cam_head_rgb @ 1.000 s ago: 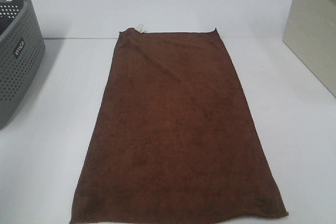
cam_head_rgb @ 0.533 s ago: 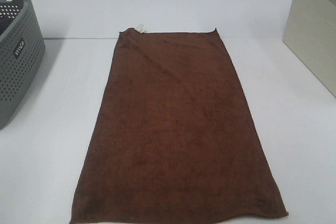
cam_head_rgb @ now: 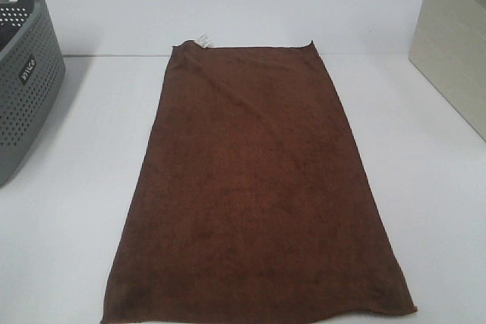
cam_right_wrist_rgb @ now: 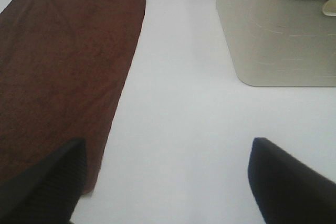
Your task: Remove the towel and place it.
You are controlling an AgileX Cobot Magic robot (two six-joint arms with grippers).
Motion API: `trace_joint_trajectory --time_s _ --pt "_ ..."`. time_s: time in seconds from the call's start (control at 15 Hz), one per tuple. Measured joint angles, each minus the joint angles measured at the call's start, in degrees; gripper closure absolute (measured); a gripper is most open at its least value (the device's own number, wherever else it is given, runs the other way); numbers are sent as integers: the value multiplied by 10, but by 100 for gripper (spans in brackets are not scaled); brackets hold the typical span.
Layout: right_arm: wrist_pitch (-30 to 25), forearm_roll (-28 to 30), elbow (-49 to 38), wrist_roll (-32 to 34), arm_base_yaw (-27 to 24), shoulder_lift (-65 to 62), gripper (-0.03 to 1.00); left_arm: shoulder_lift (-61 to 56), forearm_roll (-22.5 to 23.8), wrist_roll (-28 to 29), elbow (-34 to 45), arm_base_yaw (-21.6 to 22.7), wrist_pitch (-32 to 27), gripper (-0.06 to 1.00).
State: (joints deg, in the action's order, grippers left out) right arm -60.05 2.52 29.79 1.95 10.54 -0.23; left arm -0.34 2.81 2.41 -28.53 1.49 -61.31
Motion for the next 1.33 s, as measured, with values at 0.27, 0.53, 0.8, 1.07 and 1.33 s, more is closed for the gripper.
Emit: trace_joint_trajectory --time_s 0.27,0.53,0.8,1.07,1.33 --pt "-3 -1 -10 -1 0 0 16 0 -4 -1 1 0 9 9" --pt "-3 -15 -10 14 0 0 16 0 -28 0 1 0 10 10" --pt "-3 -33 -10 19 0 0 16 0 -32 0 1 0 10 10" --pt "-3 -1 -10 -5 0 0 16 0 -32 0 1 0 10 10" --pt "-3 11 -10 -14 -42 0 16 0 -32 0 1 -2 10 10"
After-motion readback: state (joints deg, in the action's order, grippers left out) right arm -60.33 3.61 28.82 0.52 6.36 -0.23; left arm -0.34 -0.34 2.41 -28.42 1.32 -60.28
